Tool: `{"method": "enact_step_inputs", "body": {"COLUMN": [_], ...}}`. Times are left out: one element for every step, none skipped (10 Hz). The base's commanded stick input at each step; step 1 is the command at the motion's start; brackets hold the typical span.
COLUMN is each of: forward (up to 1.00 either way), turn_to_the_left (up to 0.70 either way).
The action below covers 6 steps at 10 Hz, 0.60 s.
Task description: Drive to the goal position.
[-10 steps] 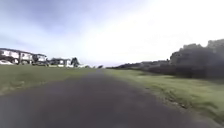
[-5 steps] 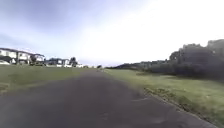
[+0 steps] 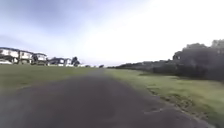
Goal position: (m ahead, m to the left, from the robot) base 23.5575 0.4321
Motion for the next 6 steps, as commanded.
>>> {"method": "enact_step_inputs", "body": {"forward": [1.00,1.00,1.00,1.00,1.00,1.00], "turn_to_the_left": [0.04,0.06,0.08,0.11,0.13,0.16]}}
